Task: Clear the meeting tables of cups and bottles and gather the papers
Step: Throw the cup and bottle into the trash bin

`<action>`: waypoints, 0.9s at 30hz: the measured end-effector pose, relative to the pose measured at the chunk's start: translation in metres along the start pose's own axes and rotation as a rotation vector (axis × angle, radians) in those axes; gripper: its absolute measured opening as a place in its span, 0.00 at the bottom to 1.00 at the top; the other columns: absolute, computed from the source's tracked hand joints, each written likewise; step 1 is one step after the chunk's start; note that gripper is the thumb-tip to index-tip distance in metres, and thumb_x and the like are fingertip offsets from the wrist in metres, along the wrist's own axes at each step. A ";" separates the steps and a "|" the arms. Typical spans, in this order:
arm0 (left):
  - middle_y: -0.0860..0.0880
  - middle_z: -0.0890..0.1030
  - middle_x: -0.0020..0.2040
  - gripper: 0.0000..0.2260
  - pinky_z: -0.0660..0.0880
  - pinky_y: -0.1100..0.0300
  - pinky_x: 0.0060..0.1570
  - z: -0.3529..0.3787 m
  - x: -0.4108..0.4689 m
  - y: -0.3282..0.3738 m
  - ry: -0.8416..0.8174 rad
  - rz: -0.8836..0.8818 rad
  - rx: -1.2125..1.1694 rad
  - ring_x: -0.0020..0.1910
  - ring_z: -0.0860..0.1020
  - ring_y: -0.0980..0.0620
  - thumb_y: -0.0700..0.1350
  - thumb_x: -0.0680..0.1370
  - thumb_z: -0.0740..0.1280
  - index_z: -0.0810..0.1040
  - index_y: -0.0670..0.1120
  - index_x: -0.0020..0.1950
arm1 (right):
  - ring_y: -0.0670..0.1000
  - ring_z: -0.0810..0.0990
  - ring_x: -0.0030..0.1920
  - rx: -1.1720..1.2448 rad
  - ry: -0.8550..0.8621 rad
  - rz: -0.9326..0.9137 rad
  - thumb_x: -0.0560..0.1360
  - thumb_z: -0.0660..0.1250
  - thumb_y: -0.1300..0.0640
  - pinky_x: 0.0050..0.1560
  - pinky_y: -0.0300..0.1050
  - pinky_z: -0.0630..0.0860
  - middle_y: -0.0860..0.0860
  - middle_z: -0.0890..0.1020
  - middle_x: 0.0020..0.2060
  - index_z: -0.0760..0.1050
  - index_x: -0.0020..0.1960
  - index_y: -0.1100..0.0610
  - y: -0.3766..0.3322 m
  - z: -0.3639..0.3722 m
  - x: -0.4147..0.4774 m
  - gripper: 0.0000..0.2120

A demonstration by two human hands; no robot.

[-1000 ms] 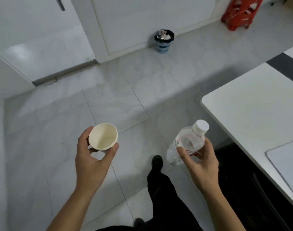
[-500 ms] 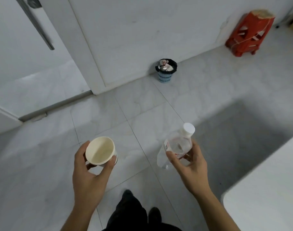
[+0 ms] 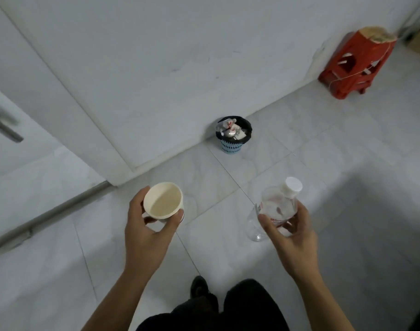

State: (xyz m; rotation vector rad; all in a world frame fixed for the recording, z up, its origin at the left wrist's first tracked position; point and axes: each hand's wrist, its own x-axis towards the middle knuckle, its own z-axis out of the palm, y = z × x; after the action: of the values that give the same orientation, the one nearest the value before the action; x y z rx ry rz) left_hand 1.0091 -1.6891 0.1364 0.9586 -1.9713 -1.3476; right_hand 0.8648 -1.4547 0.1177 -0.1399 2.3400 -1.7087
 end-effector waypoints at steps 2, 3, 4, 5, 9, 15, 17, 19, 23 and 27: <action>0.58 0.76 0.62 0.35 0.76 0.61 0.53 0.024 0.060 0.018 -0.048 0.032 0.002 0.58 0.77 0.56 0.52 0.65 0.80 0.70 0.53 0.69 | 0.43 0.83 0.52 0.024 0.063 0.012 0.69 0.79 0.52 0.48 0.34 0.78 0.44 0.83 0.56 0.72 0.67 0.46 -0.016 0.008 0.048 0.30; 0.57 0.76 0.62 0.36 0.76 0.61 0.53 0.038 0.087 0.024 -0.068 0.043 0.006 0.59 0.77 0.56 0.53 0.65 0.80 0.70 0.53 0.69 | 0.45 0.84 0.53 0.039 0.090 0.022 0.69 0.79 0.52 0.51 0.40 0.80 0.44 0.83 0.56 0.72 0.67 0.46 -0.019 0.012 0.073 0.30; 0.58 0.76 0.63 0.36 0.76 0.61 0.53 0.054 0.113 0.028 -0.087 0.048 0.012 0.59 0.77 0.56 0.53 0.65 0.80 0.70 0.54 0.69 | 0.46 0.84 0.53 0.049 0.108 0.033 0.69 0.79 0.52 0.53 0.46 0.81 0.45 0.83 0.56 0.72 0.67 0.46 -0.021 0.018 0.098 0.30; 0.58 0.76 0.63 0.36 0.75 0.60 0.53 0.070 0.137 0.029 -0.103 0.049 0.016 0.59 0.77 0.55 0.54 0.65 0.81 0.70 0.54 0.69 | 0.47 0.84 0.53 0.053 0.119 0.044 0.68 0.79 0.52 0.55 0.50 0.81 0.45 0.83 0.56 0.72 0.67 0.45 -0.020 0.023 0.124 0.30; 0.58 0.77 0.62 0.37 0.77 0.58 0.54 0.146 0.226 0.018 -0.116 -0.014 0.011 0.57 0.78 0.58 0.61 0.61 0.76 0.71 0.55 0.68 | 0.45 0.83 0.54 0.062 0.124 0.092 0.68 0.80 0.51 0.56 0.51 0.81 0.43 0.83 0.56 0.71 0.67 0.44 -0.016 0.045 0.235 0.31; 0.65 0.76 0.58 0.32 0.76 0.59 0.54 0.239 0.350 0.046 -0.126 -0.032 0.025 0.56 0.78 0.60 0.55 0.63 0.79 0.71 0.61 0.65 | 0.40 0.82 0.52 0.043 0.064 0.103 0.68 0.78 0.48 0.53 0.41 0.79 0.40 0.82 0.56 0.70 0.68 0.43 -0.054 0.060 0.402 0.31; 0.63 0.76 0.60 0.34 0.74 0.63 0.52 0.259 0.398 0.063 -0.123 -0.021 0.029 0.56 0.77 0.63 0.55 0.63 0.77 0.70 0.57 0.67 | 0.39 0.82 0.52 0.021 0.036 0.101 0.69 0.78 0.48 0.53 0.39 0.78 0.38 0.81 0.55 0.70 0.68 0.42 -0.072 0.064 0.454 0.31; 0.60 0.76 0.62 0.34 0.72 0.66 0.51 0.276 0.442 0.076 -0.114 0.004 0.012 0.57 0.76 0.64 0.54 0.64 0.77 0.70 0.55 0.68 | 0.39 0.82 0.52 0.000 0.021 0.101 0.69 0.78 0.48 0.52 0.35 0.77 0.37 0.81 0.55 0.70 0.68 0.42 -0.088 0.072 0.499 0.31; 0.57 0.76 0.63 0.34 0.74 0.62 0.54 0.314 0.516 0.067 -0.132 -0.041 -0.005 0.59 0.77 0.58 0.54 0.65 0.78 0.69 0.56 0.68 | 0.35 0.81 0.51 -0.028 0.020 0.130 0.69 0.79 0.50 0.44 0.29 0.76 0.35 0.81 0.52 0.69 0.66 0.40 -0.097 0.097 0.572 0.30; 0.65 0.75 0.61 0.33 0.73 0.66 0.53 0.358 0.585 0.028 -0.251 -0.121 -0.011 0.60 0.76 0.58 0.57 0.64 0.80 0.70 0.62 0.65 | 0.38 0.82 0.51 -0.057 0.085 0.221 0.69 0.78 0.48 0.48 0.31 0.74 0.34 0.80 0.53 0.68 0.68 0.40 -0.084 0.132 0.637 0.31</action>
State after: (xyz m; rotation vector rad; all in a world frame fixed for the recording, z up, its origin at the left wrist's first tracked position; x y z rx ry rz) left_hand 0.3822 -1.9618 0.0732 0.9556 -2.1140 -1.6127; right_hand 0.2767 -1.7408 0.0728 0.1789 2.3635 -1.5715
